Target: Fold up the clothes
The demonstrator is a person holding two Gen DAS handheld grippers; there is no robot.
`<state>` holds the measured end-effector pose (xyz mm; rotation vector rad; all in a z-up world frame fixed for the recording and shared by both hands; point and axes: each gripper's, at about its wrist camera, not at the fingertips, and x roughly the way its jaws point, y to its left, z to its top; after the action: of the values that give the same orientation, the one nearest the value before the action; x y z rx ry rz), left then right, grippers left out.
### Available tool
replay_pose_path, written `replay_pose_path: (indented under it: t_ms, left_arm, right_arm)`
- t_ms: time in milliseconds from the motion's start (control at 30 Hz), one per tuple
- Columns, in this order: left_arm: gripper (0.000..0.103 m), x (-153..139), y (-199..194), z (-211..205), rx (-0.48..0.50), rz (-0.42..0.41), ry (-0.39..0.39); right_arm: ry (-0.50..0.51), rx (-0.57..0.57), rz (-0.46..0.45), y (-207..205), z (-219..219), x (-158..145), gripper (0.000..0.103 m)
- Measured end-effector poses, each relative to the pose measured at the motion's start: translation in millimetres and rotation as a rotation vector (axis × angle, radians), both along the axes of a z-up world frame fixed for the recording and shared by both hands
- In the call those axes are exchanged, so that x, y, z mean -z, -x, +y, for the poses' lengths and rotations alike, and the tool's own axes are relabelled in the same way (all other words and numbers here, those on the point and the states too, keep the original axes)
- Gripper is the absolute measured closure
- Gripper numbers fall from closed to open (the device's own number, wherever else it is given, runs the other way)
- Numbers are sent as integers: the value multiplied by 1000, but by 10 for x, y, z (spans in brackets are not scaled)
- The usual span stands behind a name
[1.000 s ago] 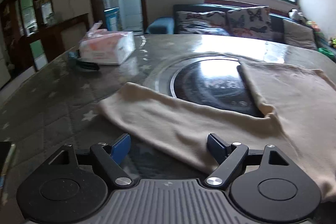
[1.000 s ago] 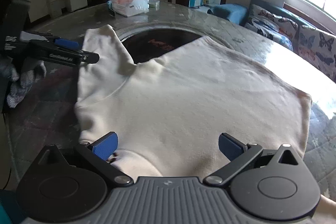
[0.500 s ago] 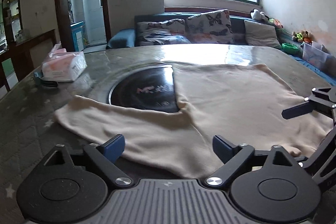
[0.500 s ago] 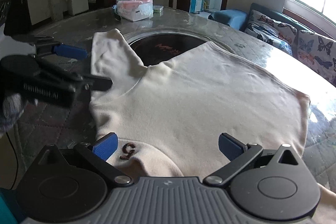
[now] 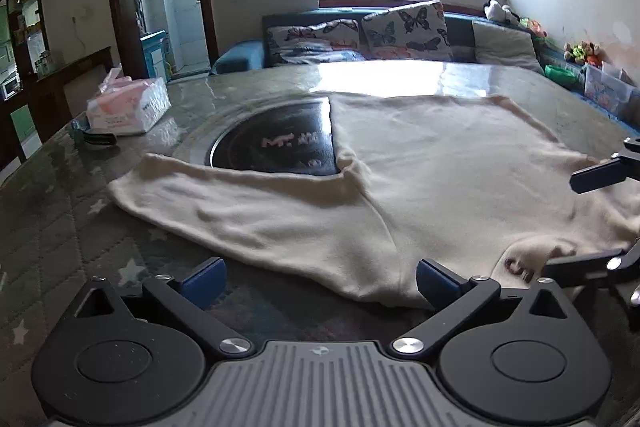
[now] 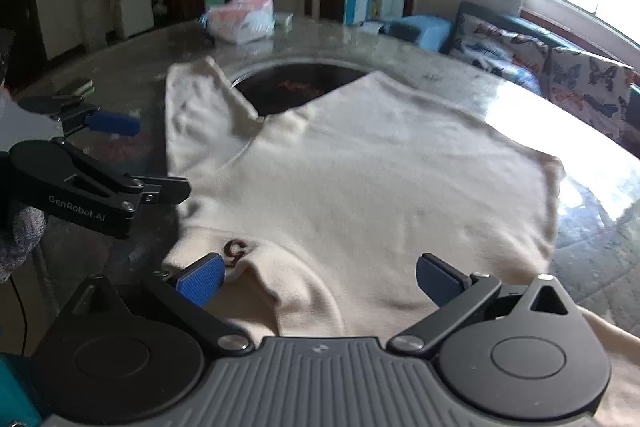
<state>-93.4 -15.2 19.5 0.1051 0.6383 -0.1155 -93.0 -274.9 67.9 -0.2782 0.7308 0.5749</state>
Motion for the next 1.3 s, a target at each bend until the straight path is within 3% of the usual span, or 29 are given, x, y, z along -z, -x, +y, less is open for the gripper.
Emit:
replay_pose_path:
  t_ms: [167,367,633,767,933,1133,1300]
  left_arm:
    - [0,-103,-15,-192,57,-37,-6]
    - [0,-90,-14,-541,151,-71,-60]
    - [0,81,6,-788,233,-65,-135]
    - [0,154,74,-829,241,-88,-174]
    - [0,151,59,-825,242,-84,-174]
    - [0,144,64,-829,238,-81,-175]
    - [0,139,67,-831,233,-77,-175]
  right_arm:
    - [23,117,-50,-67,-177,-61,0]
    - [93,92,-27,4,-168,145,0]
    - [111,102,-63,111,-262,71,0]
    - [94,96,-36,153,-297,126,0]
    - [69,113,-63,243,-371,59,0]
    - [60,124,-26,310,-410,151,0]
    - [-12,148,-84,334,-483,-103,0]
